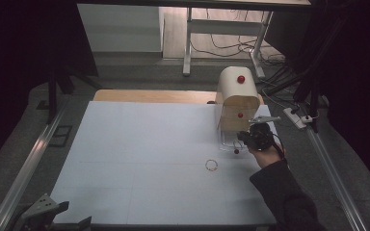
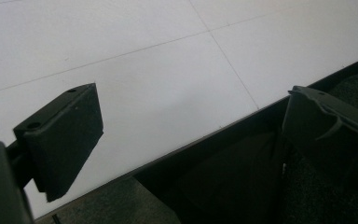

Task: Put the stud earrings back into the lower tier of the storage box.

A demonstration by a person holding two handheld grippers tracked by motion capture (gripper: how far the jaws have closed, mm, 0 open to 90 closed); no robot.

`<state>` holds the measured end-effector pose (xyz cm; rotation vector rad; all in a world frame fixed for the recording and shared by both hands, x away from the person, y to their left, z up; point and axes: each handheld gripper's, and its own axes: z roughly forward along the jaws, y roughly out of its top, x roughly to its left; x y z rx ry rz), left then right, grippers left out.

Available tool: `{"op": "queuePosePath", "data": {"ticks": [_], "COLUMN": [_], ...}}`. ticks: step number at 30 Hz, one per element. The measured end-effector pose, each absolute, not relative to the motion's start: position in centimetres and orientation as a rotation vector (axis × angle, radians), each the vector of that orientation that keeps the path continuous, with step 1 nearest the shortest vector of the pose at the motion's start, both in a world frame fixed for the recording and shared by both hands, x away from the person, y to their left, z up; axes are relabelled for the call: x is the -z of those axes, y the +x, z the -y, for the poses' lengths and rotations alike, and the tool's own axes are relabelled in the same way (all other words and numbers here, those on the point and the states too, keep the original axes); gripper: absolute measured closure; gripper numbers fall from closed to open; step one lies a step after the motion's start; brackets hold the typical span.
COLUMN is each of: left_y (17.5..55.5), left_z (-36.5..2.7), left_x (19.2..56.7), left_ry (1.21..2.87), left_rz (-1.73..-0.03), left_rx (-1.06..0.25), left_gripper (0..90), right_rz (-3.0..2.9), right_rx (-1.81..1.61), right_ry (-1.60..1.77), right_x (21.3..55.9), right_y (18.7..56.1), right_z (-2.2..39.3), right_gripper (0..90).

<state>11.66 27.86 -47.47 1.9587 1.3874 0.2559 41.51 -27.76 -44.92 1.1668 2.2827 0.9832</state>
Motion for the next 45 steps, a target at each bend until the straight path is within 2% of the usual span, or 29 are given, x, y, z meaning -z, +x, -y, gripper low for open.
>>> {"op": "queuePosePath", "data": {"ticks": [4,6,7,9,10,11,12,13,15,16,20,31,41,43,45], "left_y": [11.6,11.6,11.6,11.6,11.7,11.7,11.7,11.7,11.7,11.7,11.7,11.7,11.7,11.7,11.7], "left_z": [-27.9,-27.9,-27.9,-27.8,-27.8,-27.8,-27.8,-27.8,-27.8,-27.8,-27.8,-27.8,-27.8,-27.8,-27.8], "left_x": [47.5,47.5,47.5,47.5,47.5,47.5,47.5,47.5,47.5,47.5,47.5,47.5,47.5,47.5,47.5], "left_ry": [1.959,1.959,1.959,1.959,1.959,1.958,1.958,1.958,1.958,1.958,1.957,1.958,1.961,1.960,1.960], "left_rz": [-1.386,-1.387,-1.387,-1.387,-1.388,-1.387,-1.387,-1.387,-1.387,-1.387,-1.387,-1.386,-1.385,-1.385,-1.386], "left_rx": [-0.258,-0.258,-0.258,-0.258,-0.258,-0.258,-0.258,-0.258,-0.258,-0.258,-0.257,-0.258,-0.260,-0.260,-0.261], "left_gripper": [5.5,5.5,5.5,5.5,5.5,5.5,5.5,5.5,5.6,5.6,5.5,5.5,5.6,5.6,5.6], "right_rz": [-2.294,-2.306,-2.322,-2.347,-2.347,-2.357,-2.357,-2.359,-2.365,-2.365,-2.399,-2.569,-2.791,-2.828,-2.835], "right_rx": [-1.038,-1.040,-1.039,-1.047,-1.047,-1.048,-1.048,-1.051,-1.073,-1.073,-1.068,-1.088,-0.905,-0.866,-0.835], "right_ry": [1.156,1.147,1.137,1.119,1.119,1.101,1.101,1.101,1.084,1.084,1.043,0.918,0.793,0.778,0.761], "right_x": [44.1,44.0,43.8,43.7,43.7,43.6,43.6,43.6,43.4,43.4,43.6,44.7,48.8,49.7,50.2], "right_y": [40.9,40.7,40.4,40.0,40.0,39.6,39.6,39.5,39.1,39.1,38.2,36.3,35.8,35.9,36.0], "right_z": [27.7,27.6,27.5,27.4,27.4,27.3,27.3,27.2,27.0,27.0,26.2,22.9,19.6,19.1,18.8], "right_gripper": [61.5,58.0,50.3,43.2,43.2,34.4,34.4,30.5,17.7,17.7,1.4,0.0,0.0,2.1,9.6]}}
